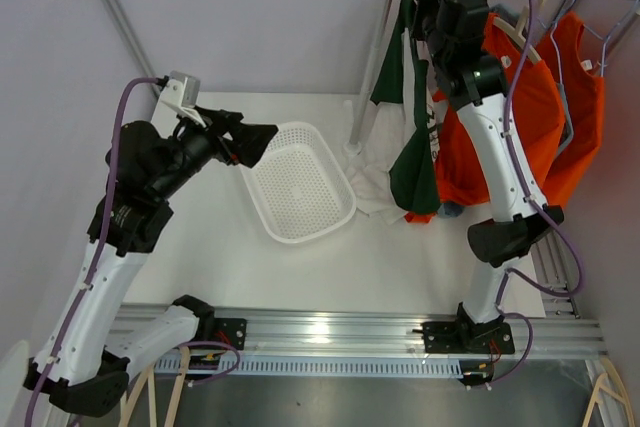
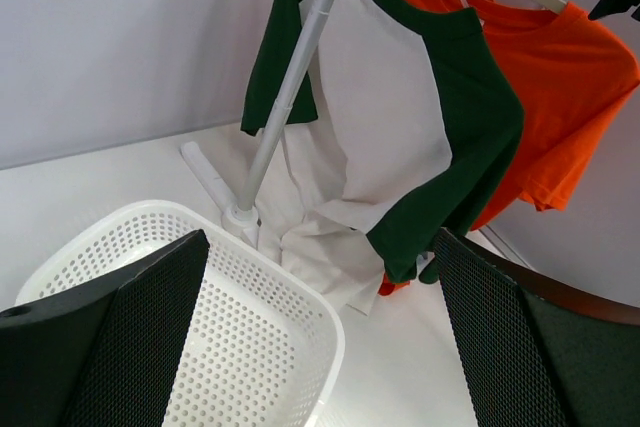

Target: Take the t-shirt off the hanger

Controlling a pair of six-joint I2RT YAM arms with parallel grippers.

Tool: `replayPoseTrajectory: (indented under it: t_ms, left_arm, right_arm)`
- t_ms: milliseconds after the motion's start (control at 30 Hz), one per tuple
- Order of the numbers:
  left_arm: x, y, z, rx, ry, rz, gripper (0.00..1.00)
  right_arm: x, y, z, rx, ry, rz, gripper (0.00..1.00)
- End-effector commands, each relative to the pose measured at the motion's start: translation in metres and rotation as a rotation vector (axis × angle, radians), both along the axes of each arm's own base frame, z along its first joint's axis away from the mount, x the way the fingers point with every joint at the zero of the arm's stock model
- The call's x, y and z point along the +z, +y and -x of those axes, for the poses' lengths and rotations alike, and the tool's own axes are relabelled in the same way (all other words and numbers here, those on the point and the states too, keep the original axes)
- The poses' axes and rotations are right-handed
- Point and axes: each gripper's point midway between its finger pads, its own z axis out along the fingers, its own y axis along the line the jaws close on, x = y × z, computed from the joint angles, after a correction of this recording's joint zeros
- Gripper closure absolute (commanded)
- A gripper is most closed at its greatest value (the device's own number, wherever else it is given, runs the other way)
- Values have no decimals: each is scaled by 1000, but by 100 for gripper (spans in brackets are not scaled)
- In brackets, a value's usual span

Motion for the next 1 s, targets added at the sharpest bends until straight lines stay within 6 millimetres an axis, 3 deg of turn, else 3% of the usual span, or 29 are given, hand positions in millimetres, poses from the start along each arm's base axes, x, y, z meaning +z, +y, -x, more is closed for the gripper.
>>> replayPoseTrajectory:
  t_ms: [0,33,67,167,300,467,600,667,700,733,767,967]
  left_arm:
    - [19,6,4,36,-68,-37,1]
    - [21,6,4,35,-77,-44,1]
    - [20,5,3,40,-74,-51,0]
    - [20,0,5,27,-91,-77,0]
    - [26,-6,9,7,-122,-101,1]
    - [35,-18,21,-49,-182,-122,1]
    - [28,-45,43,-149,-238,-156,1]
    - [29,-48,52,-158,-291,-170,1]
    - [16,-60,62,-205,-301,-197,1]
    - [16,-63,68,-220,-337,-212,0]
    - [23,-61,77,-231,-379,-193,1]
    - [-15,-99,116,-433,-451,-274,1]
  right_arm:
    - [93,-26,52,-143,-245,-23,100]
    - [86,-27,54,-175,-229,2,100]
    - [102,-28,70,-180,-271,-17,100]
    - [114,-37,94,-207,-307,-26,100]
    - [116,-56,120,-287,-291,-75,100]
    - [73,-80,144,-467,-166,-162,100]
    - [29,-97,164,-688,-114,-277,100]
    - [18,-89,163,-719,-95,-280,100]
    - [17,-86,161,-723,-91,-287,100]
    - [16,-82,157,-744,-90,-308,100]
    - [17,-78,155,-732,-87,-308,100]
    - [35,-57,148,-661,-93,-359,100]
